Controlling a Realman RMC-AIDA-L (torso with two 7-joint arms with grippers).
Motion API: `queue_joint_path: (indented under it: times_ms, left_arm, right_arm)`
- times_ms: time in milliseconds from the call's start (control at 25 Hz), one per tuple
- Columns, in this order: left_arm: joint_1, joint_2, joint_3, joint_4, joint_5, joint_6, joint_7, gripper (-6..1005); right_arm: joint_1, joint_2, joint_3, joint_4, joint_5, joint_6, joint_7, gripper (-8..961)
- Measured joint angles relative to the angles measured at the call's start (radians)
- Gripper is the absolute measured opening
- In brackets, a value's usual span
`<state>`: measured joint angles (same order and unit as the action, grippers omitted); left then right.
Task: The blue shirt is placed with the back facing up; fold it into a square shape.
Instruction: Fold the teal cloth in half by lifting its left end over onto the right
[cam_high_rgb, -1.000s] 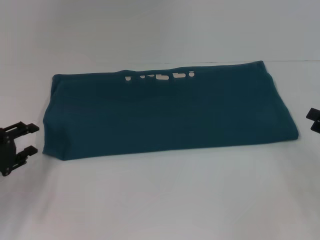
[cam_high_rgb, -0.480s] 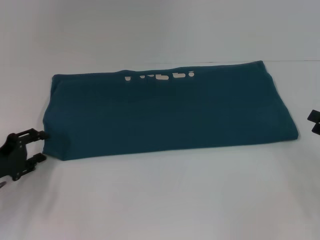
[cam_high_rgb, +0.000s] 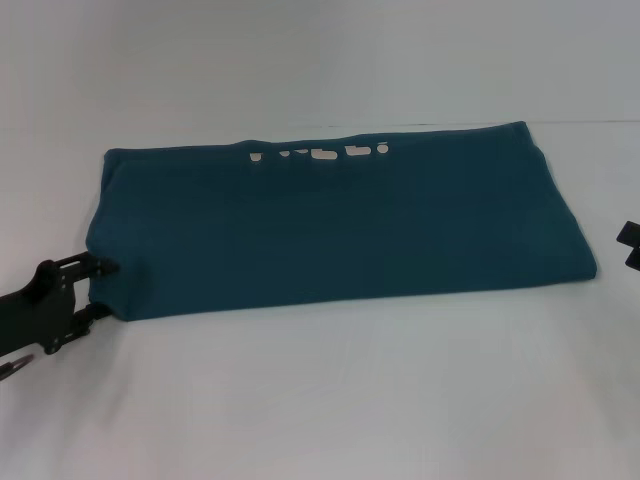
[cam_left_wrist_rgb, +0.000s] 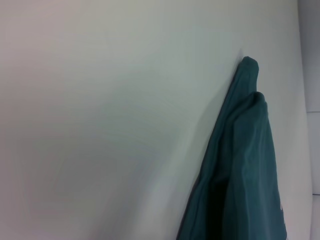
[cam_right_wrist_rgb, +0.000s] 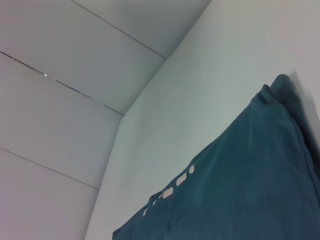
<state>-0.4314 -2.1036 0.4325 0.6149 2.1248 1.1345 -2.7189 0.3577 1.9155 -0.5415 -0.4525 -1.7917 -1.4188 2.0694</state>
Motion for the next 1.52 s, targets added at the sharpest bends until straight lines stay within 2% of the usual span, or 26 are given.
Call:
queue_joint_path:
  times_ms: [400, 640, 840, 1200, 1520]
  left_arm:
    - [-0.06, 0.017, 0.003, -0.046, -0.009, -0.043, 0.013, 633]
    - [-0.07, 0.033, -0.002, -0.031, -0.047, 0.052, 0.061, 633]
    - [-0.025, 0.022, 0.001, -0.027, -0.026, 0.05, 0.048, 632]
    - [0.016, 0.008, 0.004, 0.001, -0.013, 0.092, 0.043, 633]
    - [0.02, 0.005, -0.002, 0.011, -0.002, 0.037, 0.028, 632]
  right_arm:
    - [-0.002, -0.001, -0.002, 0.0, 0.0, 0.0, 0.0, 682]
    - [-0.002, -0.001, -0.001, -0.003, 0.0, -0.006, -0.001, 682]
    - [-0.004, -0.002, 0.0, 0.0, 0.0, -0.007, -0.006, 681]
    - [-0.005, -0.004, -0.001, 0.0, 0.0, -0.01, -0.004, 681]
    - [-0.009, -0.003, 0.0, 0.0, 0.0, -0.01, -0.005, 683]
